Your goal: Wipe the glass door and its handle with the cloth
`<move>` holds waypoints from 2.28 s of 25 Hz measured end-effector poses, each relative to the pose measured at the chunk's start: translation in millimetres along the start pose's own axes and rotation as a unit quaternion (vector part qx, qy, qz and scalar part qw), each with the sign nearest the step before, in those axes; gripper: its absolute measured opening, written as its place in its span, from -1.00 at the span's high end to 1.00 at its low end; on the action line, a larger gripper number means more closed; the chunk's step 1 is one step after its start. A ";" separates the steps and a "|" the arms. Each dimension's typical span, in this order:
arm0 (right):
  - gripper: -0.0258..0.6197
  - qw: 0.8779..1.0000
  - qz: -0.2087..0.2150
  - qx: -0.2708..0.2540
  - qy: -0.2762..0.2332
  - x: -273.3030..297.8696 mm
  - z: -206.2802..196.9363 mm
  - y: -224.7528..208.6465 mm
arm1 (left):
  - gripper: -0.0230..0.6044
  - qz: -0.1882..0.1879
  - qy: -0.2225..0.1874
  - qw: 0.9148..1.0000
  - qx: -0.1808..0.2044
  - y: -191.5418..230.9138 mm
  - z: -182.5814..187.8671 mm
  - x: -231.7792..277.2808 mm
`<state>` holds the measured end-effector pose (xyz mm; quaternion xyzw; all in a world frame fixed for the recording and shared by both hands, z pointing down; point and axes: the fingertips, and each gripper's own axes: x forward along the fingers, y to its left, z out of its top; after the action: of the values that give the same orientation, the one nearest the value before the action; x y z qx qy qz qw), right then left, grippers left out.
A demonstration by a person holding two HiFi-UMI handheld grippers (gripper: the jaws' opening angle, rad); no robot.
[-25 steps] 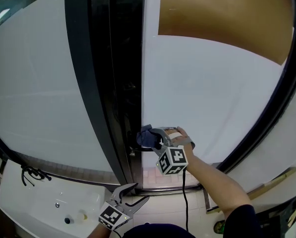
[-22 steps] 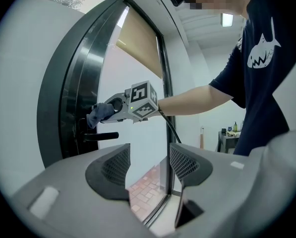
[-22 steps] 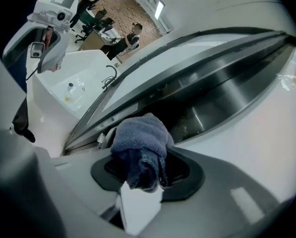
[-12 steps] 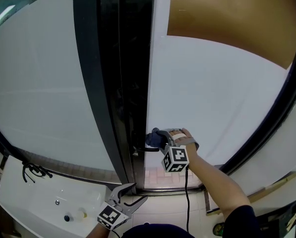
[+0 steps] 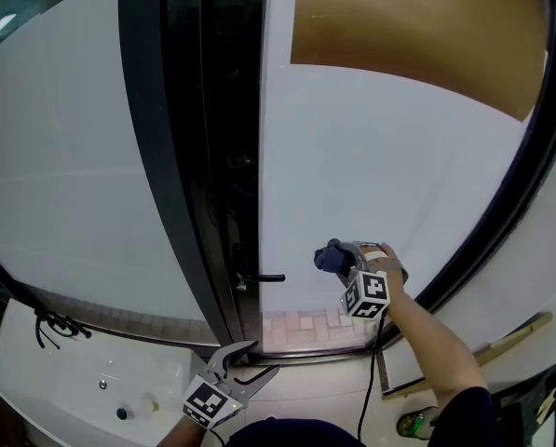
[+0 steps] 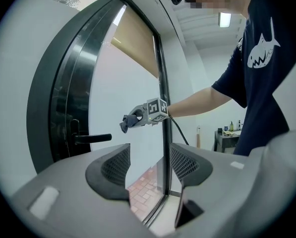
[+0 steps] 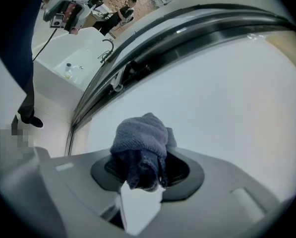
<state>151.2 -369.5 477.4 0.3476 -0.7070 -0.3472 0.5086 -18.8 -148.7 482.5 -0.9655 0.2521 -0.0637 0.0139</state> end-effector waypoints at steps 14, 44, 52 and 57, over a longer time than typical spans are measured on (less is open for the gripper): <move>0.42 0.992 0.000 0.122 -0.026 -29.7 -9.5 -8.6 | 0.14 -0.005 0.001 1.000 0.000 -4.5 -1.5 2.7; 0.42 0.908 0.238 0.308 -0.152 41.3 226.6 43.2 | 0.14 0.031 0.001 0.999 -0.018 16.8 -14.6 -16.3; 0.42 0.948 0.253 0.168 -0.098 24.7 205.0 57.4 | 0.14 0.023 0.003 1.000 -0.017 11.4 -13.4 -10.3; 0.42 0.963 0.229 0.120 -0.073 18.8 174.0 60.6 | 0.14 0.019 0.002 1.000 -0.013 7.9 -11.0 -7.4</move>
<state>-28.9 -330.1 495.6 0.2087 -0.8396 -0.1584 0.4759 -30.4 -152.0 492.1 -0.9605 0.2712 -0.0619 0.0021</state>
